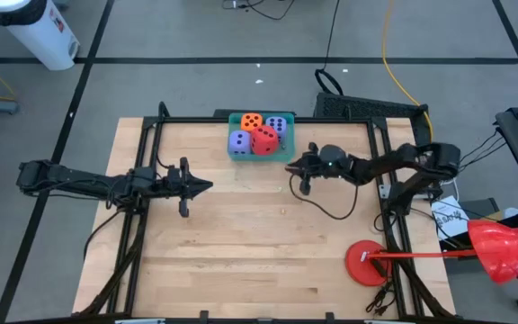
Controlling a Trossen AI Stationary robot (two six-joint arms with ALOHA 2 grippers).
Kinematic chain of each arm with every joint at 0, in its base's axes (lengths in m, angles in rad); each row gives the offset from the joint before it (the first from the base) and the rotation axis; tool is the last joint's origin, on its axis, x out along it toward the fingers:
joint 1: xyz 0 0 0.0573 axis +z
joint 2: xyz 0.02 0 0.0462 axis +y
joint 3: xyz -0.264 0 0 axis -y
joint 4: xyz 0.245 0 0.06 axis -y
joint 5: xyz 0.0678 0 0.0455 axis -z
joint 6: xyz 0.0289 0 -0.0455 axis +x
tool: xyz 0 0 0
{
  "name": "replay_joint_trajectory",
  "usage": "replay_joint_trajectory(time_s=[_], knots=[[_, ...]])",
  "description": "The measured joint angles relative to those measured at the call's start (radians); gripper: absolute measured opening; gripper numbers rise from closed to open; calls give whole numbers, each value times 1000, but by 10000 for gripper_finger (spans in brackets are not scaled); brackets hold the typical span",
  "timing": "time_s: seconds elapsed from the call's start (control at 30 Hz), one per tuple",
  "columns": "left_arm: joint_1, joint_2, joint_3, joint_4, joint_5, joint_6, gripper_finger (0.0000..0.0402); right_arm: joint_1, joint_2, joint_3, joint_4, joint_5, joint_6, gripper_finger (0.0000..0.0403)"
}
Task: Pick & Place Dice
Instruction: Put the red dice into the green bin
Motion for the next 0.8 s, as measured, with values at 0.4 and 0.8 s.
replay_joint_trajectory(time_s=[0.4,0.8], knots=[[0,0,0,23,-2,4,26,-120,-50,221,-335,138,-68,55],[-2,0,1,29,17,-2,26,-79,-39,226,-355,183,-233,280]])
